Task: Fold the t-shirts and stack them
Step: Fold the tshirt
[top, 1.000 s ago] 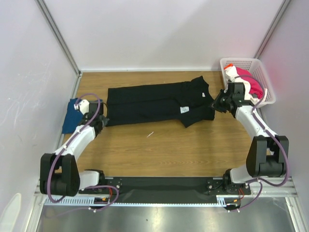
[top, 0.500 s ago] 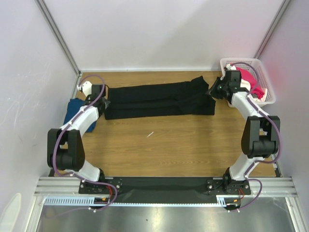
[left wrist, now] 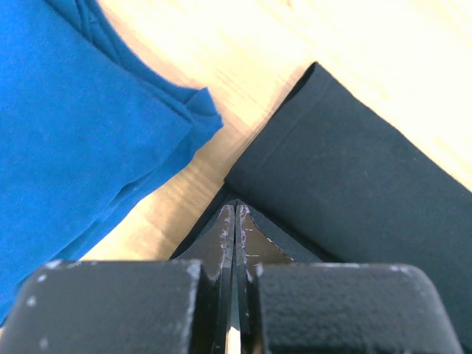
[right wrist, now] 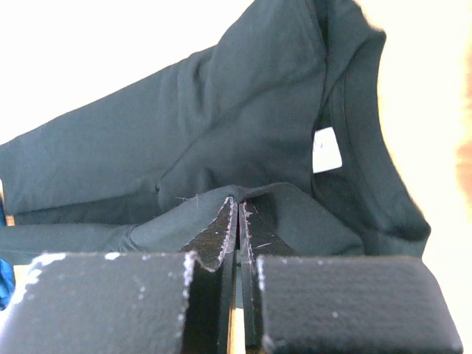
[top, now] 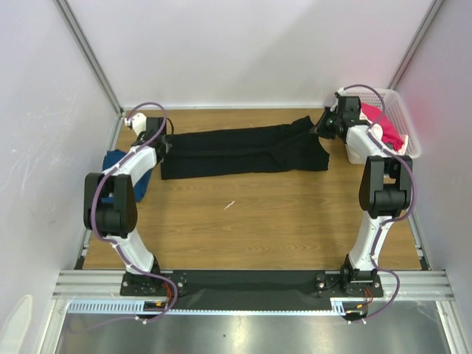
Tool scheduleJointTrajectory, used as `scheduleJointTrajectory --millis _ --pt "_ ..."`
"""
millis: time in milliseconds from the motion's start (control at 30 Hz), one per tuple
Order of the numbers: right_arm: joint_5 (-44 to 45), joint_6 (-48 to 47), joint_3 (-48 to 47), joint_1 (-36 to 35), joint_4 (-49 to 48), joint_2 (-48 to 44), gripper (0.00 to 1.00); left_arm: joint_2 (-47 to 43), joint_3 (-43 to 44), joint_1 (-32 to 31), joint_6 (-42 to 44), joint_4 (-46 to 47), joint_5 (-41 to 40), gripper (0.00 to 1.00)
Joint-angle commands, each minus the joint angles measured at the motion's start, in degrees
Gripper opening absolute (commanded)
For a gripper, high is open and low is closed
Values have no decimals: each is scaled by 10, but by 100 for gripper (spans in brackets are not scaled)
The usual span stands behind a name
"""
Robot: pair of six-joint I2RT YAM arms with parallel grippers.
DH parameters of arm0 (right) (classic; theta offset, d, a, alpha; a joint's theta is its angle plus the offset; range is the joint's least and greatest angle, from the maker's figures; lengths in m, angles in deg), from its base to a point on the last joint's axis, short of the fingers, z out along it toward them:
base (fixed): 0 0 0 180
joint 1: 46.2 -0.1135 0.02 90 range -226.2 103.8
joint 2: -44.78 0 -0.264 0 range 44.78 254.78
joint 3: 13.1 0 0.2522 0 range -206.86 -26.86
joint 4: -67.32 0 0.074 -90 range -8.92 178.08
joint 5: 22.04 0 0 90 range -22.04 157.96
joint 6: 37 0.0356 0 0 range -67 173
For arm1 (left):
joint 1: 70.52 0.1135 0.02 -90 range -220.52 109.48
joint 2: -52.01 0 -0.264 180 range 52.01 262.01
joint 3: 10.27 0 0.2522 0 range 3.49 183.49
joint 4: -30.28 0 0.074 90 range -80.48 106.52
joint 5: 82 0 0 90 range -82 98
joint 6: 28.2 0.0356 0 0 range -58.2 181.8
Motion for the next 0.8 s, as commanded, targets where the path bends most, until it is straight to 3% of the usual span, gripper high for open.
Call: scheduleJointTrajectory --millis 0,767 --pt "-1 -14 -47 1 -6 20 0 19 37 0 13 17 -22 0" --pt "0 -51 -168 -5 28 142 0 106 113 5 15 -11 -29 0"
